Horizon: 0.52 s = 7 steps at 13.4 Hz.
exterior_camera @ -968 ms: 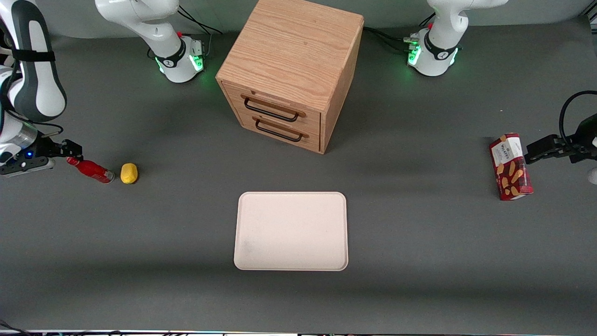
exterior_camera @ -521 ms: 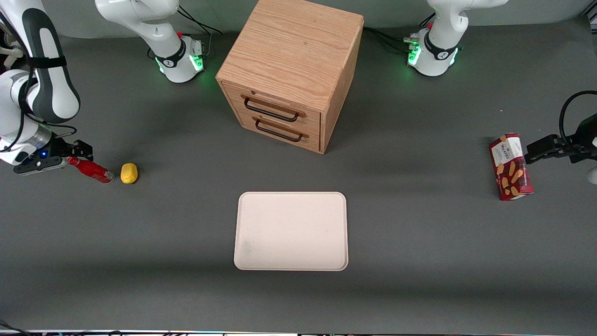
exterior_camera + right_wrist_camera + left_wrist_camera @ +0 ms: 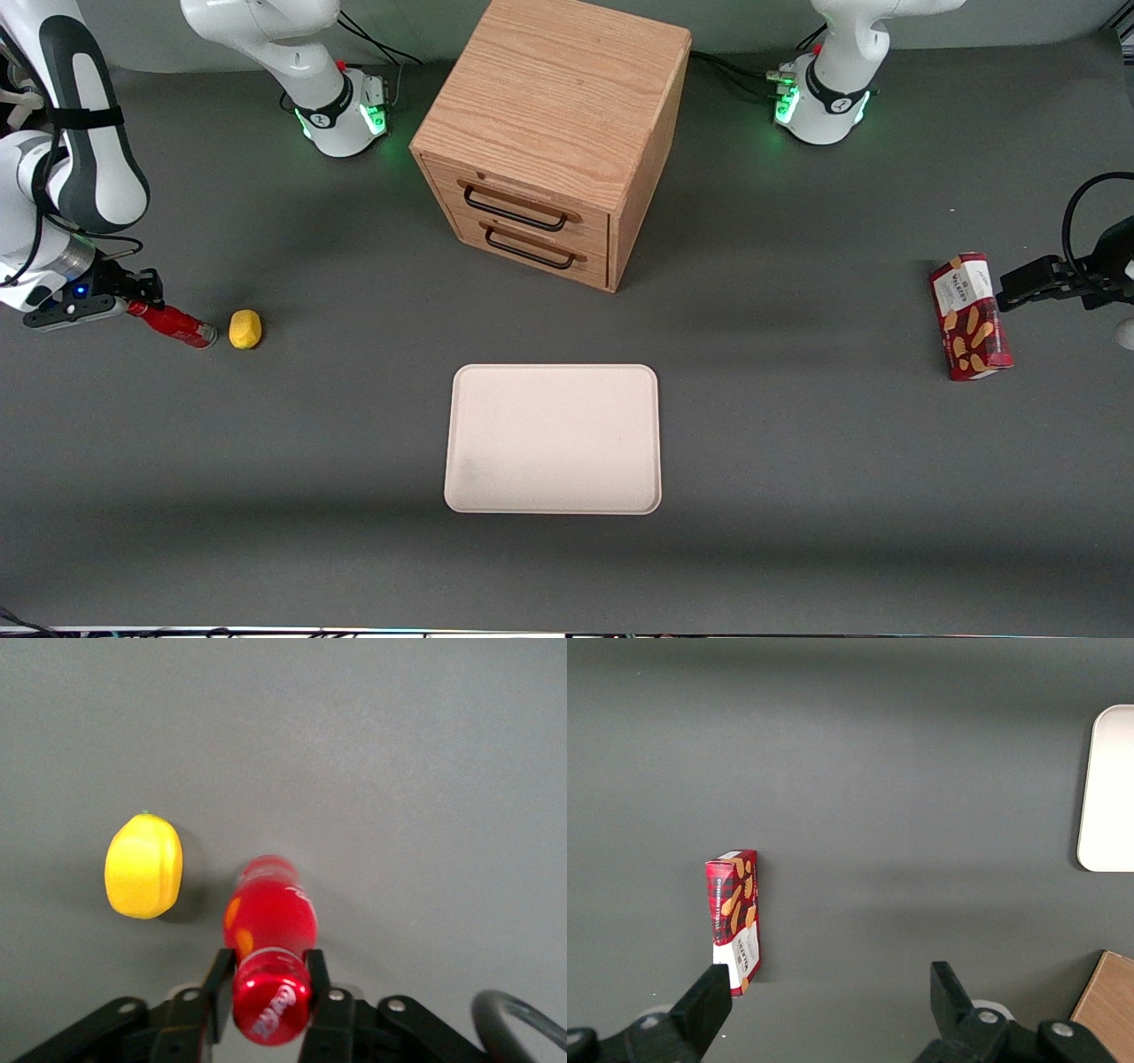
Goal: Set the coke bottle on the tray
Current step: 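Close the right gripper around the bottle's neck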
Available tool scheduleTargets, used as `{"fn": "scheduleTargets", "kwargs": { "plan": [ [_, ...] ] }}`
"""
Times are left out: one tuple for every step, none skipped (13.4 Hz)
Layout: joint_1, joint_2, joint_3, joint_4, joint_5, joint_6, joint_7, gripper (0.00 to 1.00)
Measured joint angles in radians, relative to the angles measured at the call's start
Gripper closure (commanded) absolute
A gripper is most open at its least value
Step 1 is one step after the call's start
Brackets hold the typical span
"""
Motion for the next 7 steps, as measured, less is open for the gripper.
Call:
{"fn": "scheduleTargets", "kwargs": {
  "plan": [
    [0.000,-0.001,0.000,0.000,0.001,-0.002,-0.001,1.00],
    [0.001,-0.001,0.000,0.000,0.001,-0.002,-0.001,1.00],
    [0.001,-0.001,0.000,0.000,0.001,-0.002,-0.002,1.00],
    [0.003,-0.001,0.000,0.001,0.001,-0.002,-0.002,1.00],
    [0.006,-0.001,0.002,0.003,0.001,-0.005,-0.002,1.00],
    [0.013,-0.001,0.004,0.014,0.005,-0.026,-0.002,1.00],
    [0.023,-0.001,0.007,0.046,0.015,-0.082,-0.001,1.00]
  ]
}}
